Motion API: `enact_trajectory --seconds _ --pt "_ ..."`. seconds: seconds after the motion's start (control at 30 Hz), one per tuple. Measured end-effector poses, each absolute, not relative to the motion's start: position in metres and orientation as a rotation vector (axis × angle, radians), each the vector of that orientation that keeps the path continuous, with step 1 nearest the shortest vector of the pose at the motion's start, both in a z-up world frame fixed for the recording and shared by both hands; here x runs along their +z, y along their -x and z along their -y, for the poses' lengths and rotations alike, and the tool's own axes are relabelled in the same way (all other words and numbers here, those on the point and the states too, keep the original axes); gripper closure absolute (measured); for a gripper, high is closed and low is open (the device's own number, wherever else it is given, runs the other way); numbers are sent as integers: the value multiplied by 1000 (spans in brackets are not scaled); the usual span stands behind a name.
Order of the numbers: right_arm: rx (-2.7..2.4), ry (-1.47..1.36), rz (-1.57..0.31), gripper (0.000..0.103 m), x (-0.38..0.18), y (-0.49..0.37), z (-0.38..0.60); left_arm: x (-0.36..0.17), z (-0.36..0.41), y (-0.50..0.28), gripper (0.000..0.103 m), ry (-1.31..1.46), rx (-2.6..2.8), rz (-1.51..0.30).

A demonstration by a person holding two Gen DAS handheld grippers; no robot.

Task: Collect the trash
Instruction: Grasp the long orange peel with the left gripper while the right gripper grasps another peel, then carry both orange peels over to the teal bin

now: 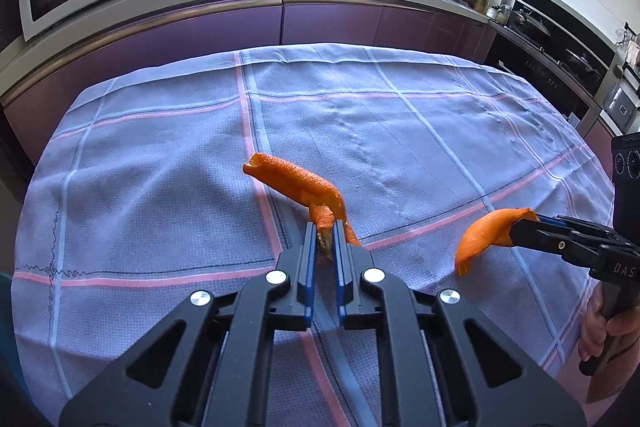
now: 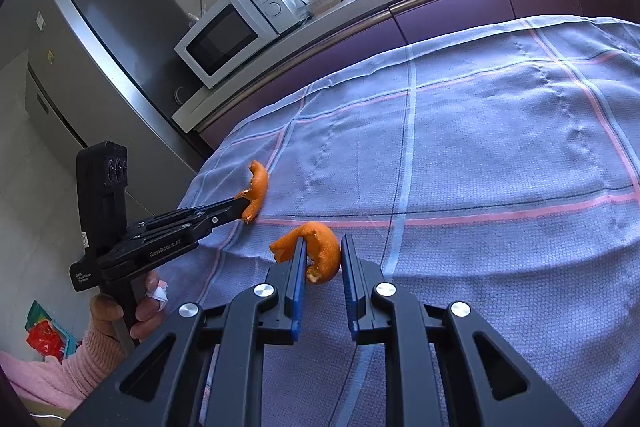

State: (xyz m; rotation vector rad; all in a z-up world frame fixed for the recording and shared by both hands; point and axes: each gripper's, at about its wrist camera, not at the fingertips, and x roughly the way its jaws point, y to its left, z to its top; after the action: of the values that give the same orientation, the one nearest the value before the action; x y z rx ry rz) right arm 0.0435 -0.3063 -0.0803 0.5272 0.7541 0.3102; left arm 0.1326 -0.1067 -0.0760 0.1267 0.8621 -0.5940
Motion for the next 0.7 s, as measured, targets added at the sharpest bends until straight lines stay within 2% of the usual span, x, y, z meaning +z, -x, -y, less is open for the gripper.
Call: enact_trajectory --seconds 0.7 --pt "441 -554 -709 89 -64 -59 275 -44 30 -80 95 -70 -507 -772"
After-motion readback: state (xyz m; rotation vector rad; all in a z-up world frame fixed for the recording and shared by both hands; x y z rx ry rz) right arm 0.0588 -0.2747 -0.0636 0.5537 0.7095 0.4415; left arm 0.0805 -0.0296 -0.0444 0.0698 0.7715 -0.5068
